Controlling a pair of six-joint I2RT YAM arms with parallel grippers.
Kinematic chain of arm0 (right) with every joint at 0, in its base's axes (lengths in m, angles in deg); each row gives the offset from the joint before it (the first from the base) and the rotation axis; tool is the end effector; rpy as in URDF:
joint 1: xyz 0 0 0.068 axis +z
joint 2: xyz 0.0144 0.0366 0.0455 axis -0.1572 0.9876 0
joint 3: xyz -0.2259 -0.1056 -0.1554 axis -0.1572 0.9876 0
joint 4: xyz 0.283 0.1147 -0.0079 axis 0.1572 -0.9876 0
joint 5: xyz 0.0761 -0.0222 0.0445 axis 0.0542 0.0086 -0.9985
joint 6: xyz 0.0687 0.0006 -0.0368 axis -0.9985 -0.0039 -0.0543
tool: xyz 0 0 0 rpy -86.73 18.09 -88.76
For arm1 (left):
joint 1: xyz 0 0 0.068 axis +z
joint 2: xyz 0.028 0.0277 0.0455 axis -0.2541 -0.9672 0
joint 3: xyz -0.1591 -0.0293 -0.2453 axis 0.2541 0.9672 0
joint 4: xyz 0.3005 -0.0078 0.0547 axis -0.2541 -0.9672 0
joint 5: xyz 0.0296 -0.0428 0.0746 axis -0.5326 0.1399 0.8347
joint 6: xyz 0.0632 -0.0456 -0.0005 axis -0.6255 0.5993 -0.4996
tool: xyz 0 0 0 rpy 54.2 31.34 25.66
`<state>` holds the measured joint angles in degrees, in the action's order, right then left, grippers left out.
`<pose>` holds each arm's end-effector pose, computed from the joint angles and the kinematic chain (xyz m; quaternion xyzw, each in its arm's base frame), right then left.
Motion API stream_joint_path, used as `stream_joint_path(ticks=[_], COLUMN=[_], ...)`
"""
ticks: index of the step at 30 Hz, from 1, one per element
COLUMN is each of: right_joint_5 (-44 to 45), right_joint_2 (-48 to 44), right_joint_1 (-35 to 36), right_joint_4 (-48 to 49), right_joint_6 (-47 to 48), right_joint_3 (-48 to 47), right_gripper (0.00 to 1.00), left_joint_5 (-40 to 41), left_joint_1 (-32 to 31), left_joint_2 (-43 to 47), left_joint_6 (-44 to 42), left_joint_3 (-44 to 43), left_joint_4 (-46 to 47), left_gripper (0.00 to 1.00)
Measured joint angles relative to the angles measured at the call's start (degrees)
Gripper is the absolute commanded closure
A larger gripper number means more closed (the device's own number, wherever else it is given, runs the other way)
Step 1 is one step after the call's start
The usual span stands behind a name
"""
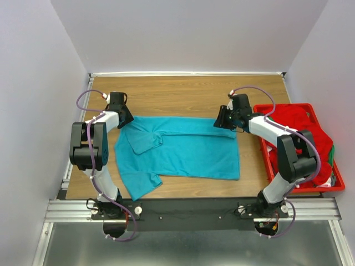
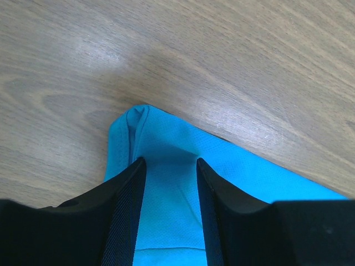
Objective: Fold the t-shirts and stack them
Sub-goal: Fold the tshirt
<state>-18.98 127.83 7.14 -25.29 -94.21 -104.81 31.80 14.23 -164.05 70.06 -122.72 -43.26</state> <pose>0.3937 0.1265 0.1756 0.0117 0.9213 0.2013 0.3324 0.4373 0.0043 0.1282 -0.2786 0.8995 -0.0395 0.3343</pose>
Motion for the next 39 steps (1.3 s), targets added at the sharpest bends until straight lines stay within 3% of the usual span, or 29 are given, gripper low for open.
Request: stream_joint_path(ticks=[10,18,24,28,39], right_joint_5=[4.2,6.1,6.6,7.3,9.0], right_joint_2=[-0.9,-3.6,-3.8,1.3,8.6], right_joint_1=[-0.1,-1.3,-2.9,-3.9,-8.5], right_joint_4=[-0.1,-1.4,-2.9,-1.9,-1.6], right_joint_6=[-0.6,-0.7,-0.7,-0.9,-2.2], right_joint_3=[9.8,11.1,5.7,0.2,-1.6], right_gripper=[0.53,0.53,0.57,0.62,0.63], left_joint_5=[0.1,0.1,0.1,0.1,0.4], left_joint_1=[0.0,0.0,0.0,0.0,0.0], left_joint_2=[0.0,0.0,0.1,0.1,0.1], left_joint_6=[-0.2,-0.2,-0.2,-0.3,-0.6], left_joint_3=[0.0,0.0,0.0,0.0,-0.1], left_joint_4=[-0.1,-0.3,-0.5,-0.5,-0.9], left_gripper=[0.5,0.5,0.5,0.5,0.5])
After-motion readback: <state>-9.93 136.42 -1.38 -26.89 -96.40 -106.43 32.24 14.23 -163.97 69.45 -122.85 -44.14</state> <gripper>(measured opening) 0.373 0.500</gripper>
